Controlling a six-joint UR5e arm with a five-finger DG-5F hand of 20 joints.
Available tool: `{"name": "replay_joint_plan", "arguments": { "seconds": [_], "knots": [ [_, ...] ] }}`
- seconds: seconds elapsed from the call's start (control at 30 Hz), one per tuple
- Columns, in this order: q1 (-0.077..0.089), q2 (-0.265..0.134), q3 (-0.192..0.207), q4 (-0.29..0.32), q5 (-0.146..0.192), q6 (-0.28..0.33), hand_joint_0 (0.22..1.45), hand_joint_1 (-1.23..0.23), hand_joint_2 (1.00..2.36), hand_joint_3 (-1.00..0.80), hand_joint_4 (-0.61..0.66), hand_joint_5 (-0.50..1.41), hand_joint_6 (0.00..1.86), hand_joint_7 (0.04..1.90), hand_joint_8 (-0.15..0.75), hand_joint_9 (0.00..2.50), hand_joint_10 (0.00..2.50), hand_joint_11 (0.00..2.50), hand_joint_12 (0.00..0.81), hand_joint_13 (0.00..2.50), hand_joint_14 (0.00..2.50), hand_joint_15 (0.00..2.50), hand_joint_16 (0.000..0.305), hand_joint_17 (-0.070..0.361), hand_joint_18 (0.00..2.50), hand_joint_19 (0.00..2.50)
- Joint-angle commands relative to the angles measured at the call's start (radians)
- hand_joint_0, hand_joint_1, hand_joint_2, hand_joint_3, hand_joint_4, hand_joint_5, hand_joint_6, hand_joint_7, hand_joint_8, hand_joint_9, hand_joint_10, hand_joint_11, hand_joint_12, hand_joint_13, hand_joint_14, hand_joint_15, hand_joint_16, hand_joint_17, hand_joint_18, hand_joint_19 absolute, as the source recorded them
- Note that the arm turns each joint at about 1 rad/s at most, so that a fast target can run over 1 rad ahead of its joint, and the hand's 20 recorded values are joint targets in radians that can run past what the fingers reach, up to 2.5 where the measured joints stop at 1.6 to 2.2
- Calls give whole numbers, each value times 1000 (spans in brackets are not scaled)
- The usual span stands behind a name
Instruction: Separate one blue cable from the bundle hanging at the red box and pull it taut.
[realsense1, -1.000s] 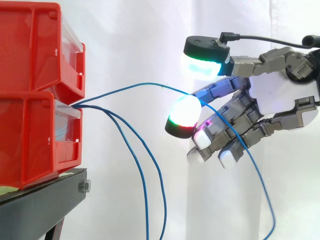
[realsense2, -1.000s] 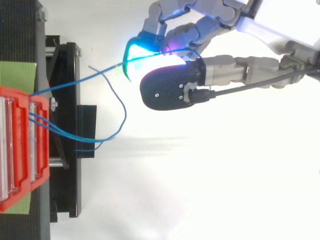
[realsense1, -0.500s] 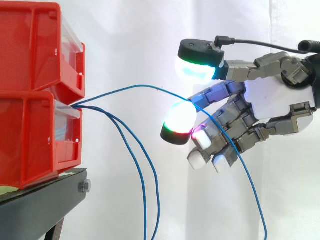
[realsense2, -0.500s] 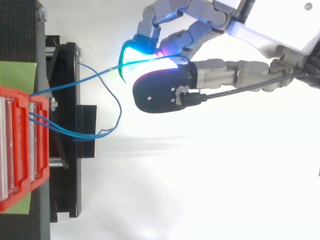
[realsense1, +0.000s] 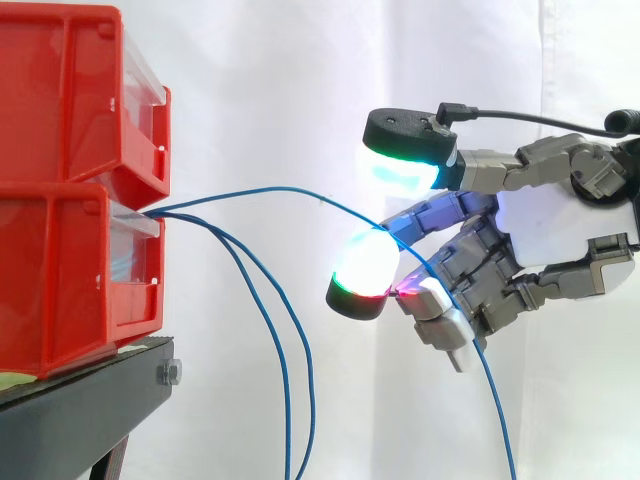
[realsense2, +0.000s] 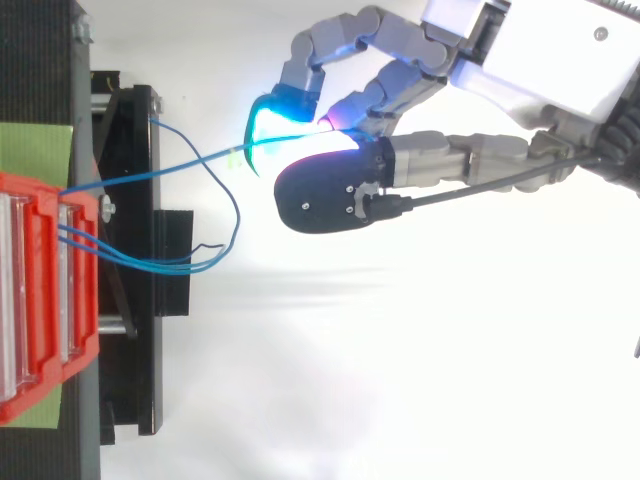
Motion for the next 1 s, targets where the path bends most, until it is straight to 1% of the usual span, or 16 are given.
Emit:
{"name": "replay_joint_plan", "arguments": {
  "seconds": [0.0, 0.03, 0.07, 0.1, 0.13, 0.17, 0.2, 0.23, 0.27, 0.37, 0.43, 0.47, 0.53, 0.83, 0.97],
  "knots": [
    [0, 0, -2, 1, 0, 2, 545, -536, 1000, -500, 150, -188, 703, 1008, 285, 957, 11, 1456, 354, 1052, 1, 1568, 50, 112, 845, 1007],
    [0, 0, -2, 1, 0, 2, 546, -537, 1000, -500, 154, -188, 704, 1005, 288, 955, 10, 1487, 351, 1056, 8, 1598, 49, 110, 877, 1030],
    [0, 0, -2, 1, 0, 3, 546, -538, 1000, -500, 159, -188, 704, 1001, 287, 958, 5, 1560, 348, 1031, 164, 1576, 49, 109, 878, 1071],
    [0, 0, -2, 1, 0, 2, 548, -537, 1000, -500, 159, -189, 704, 1000, 284, 957, 1, 1617, 348, 999, 404, 1528, 48, 108, 902, 1130],
    [0, 0, -2, 3, 0, 2, 548, -538, 1000, -500, 161, -189, 704, 998, 280, 957, 0, 1645, 344, 983, 532, 1496, 48, 107, 913, 1170],
    [0, 0, -2, 4, 0, 2, 548, -537, 1000, -500, 160, -190, 704, 1005, 283, 955, 5, 1647, 343, 970, 630, 1487, 47, 105, 938, 1234],
    [0, 0, -2, 4, 0, 2, 549, -534, 1000, -500, 163, -193, 703, 1004, 286, 938, 65, 1645, 340, 945, 844, 1442, 46, 104, 964, 1275],
    [2, 0, -2, 3, 0, 2, 549, -533, 1000, -500, 163, -194, 703, 1002, 290, 927, 123, 1618, 338, 941, 889, 1421, 46, 103, 971, 1292],
    [2, 0, -2, 4, 0, 2, 549, -532, 1000, -500, 163, -195, 704, 997, 286, 906, 193, 1601, 345, 918, 1071, 1376, 45, 101, 981, 1300],
    [2, 0, -2, 4, 0, 2, 548, -521, 1000, -500, 170, -200, 706, 990, 288, 841, 361, 1517, 341, 885, 1407, 1287, 44, 100, 1000, 1315],
    [2, -17, -2, 4, 0, 16, 546, -518, 1000, -500, 175, -202, 706, 986, 298, 812, 400, 1487, 343, 864, 1527, 1260, 44, 99, 1006, 1321],
    [0, -28, -2, 4, 0, 26, 545, -518, 1000, -500, 174, -203, 707, 983, 297, 802, 405, 1475, 345, 842, 1659, 1214, 44, 99, 1010, 1332],
    [0, -29, -2, 4, 0, 40, 545, -516, 1000, -500, 177, -203, 708, 979, 297, 798, 404, 1479, 340, 833, 1707, 1215, 44, 99, 1012, 1329],
    [2, -29, -2, 1, 0, 49, 543, -488, 1000, -500, 183, -202, 708, 974, 301, 803, 423, 1471, 337, 826, 1828, 1186, 45, 100, 1018, 1322],
    [3, -28, 0, -9, -2, 78, 522, -449, 1000, -500, 187, -203, 709, 973, 306, 800, 470, 1455, 354, 827, 1852, 1182, 46, 104, 1022, 1316]
  ]
}}
